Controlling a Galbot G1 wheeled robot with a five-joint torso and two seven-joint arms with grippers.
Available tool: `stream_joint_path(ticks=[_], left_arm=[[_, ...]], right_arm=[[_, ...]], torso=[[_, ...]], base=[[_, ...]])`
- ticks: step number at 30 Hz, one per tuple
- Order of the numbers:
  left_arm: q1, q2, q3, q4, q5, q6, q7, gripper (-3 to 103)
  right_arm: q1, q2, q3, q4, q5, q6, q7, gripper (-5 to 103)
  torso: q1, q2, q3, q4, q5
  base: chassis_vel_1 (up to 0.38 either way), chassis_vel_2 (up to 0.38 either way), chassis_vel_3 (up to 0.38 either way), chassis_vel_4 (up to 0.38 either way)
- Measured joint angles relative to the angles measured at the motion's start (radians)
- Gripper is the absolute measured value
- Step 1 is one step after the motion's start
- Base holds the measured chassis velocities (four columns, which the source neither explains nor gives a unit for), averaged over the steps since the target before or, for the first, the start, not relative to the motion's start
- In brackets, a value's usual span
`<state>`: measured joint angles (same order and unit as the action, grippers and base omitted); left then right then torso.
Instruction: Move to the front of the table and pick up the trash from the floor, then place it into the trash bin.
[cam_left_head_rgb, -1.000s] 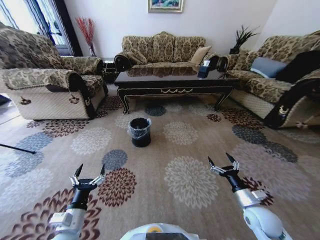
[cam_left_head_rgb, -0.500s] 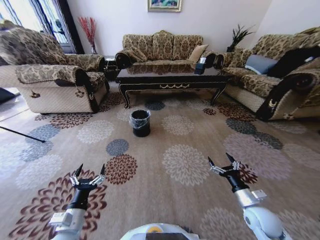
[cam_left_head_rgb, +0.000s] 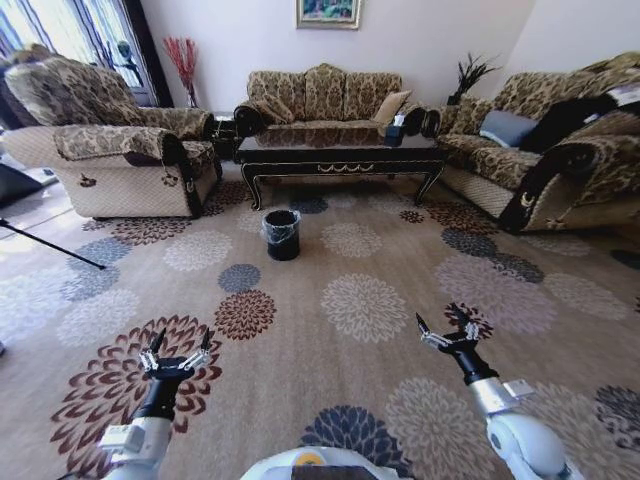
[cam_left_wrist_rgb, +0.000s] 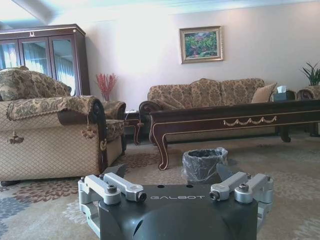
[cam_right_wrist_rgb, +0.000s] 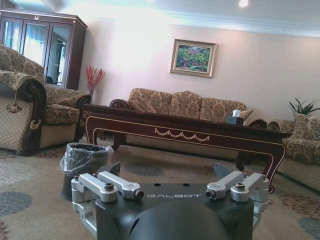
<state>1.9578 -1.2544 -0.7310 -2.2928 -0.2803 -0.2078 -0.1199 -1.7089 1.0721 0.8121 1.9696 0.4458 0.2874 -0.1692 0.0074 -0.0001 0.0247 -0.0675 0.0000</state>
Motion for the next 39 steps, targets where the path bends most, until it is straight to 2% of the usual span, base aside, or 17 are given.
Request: stream_joint_path(ticks=[23, 39], left_arm=[[0.0, 0.0, 0.0, 0.0, 0.0, 0.0, 0.0, 100], [0.0, 0.0, 0.0, 0.0, 0.0, 0.0, 0.0, 100]], right_arm=[[0.0, 0.0, 0.0, 0.0, 0.0, 0.0, 0.0, 100], [0.0, 0.0, 0.0, 0.0, 0.0, 0.0, 0.0, 100]], torso=[[0.0, 0.003, 0.003, 0.0, -0.0001], [0.003, 0.068, 0.064, 0.0, 0.0001]], base=[[0.013, -0.013, -0.014, 0.009], [0.0, 0.0, 0.0, 0.0]])
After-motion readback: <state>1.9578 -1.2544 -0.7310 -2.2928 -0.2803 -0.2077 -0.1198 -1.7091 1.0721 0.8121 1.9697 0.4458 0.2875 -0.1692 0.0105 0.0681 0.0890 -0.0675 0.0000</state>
